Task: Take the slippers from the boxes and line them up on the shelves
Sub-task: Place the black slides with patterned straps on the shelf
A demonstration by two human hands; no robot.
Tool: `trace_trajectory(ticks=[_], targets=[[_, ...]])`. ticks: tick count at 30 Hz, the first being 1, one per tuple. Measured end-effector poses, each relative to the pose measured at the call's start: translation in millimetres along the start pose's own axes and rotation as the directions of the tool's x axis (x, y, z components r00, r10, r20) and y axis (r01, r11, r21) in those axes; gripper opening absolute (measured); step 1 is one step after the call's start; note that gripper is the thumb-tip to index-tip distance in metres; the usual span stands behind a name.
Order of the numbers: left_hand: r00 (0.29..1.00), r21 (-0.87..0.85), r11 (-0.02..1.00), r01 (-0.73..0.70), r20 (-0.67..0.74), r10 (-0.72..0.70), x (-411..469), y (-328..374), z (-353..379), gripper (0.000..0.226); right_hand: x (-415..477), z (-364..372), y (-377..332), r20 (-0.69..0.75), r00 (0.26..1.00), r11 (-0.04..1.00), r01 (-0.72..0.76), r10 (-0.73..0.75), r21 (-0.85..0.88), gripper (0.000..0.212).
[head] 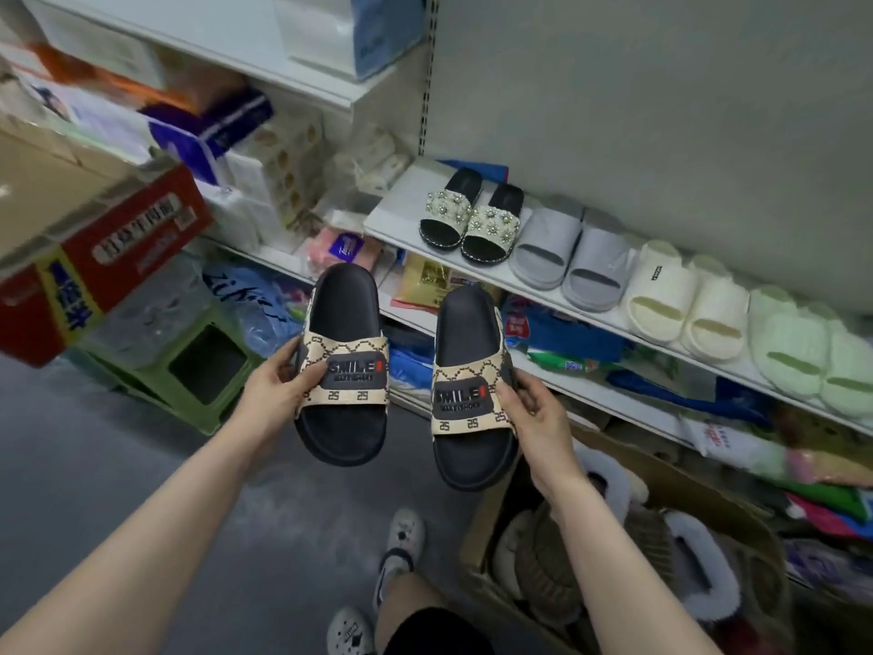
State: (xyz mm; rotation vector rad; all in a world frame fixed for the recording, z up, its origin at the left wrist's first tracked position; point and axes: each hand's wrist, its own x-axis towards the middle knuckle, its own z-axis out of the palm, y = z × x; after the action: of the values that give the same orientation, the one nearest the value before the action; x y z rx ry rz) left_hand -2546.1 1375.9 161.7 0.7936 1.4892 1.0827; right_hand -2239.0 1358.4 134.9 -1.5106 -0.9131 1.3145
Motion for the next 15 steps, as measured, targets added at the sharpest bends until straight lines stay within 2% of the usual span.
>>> trace_trajectory(ticks=[3, 7, 13, 15], targets=[[0.999, -0.003, 1.000, -0.001, 0.042, 0.001, 41, 20, 13, 0.043, 25, 10, -16, -0.035, 0.999, 0.999, 0.033, -0.033, -0.011, 0.027], [0.999, 0.021, 1.000, 0.009, 0.040, -0.010, 99, 43, 18, 0.057, 80, 36, -42, -0.046, 0.998, 0.998, 0.048, -0.050, -0.030, 0.024], [0.999, 0.027, 1.000, 0.007, -0.042, -0.005, 169, 72, 5, 0.053, 180, 99, -85, 0.017, 0.997, 0.994, 0.083, -0.082, -0.078, 0.026], [0.997, 0.011, 1.000, 0.022, -0.073, -0.021, 190, 76, -3, 0.054, 210, 123, -96, 0.027, 0.998, 0.994, 0.054, -0.052, -0.096, 0.015]])
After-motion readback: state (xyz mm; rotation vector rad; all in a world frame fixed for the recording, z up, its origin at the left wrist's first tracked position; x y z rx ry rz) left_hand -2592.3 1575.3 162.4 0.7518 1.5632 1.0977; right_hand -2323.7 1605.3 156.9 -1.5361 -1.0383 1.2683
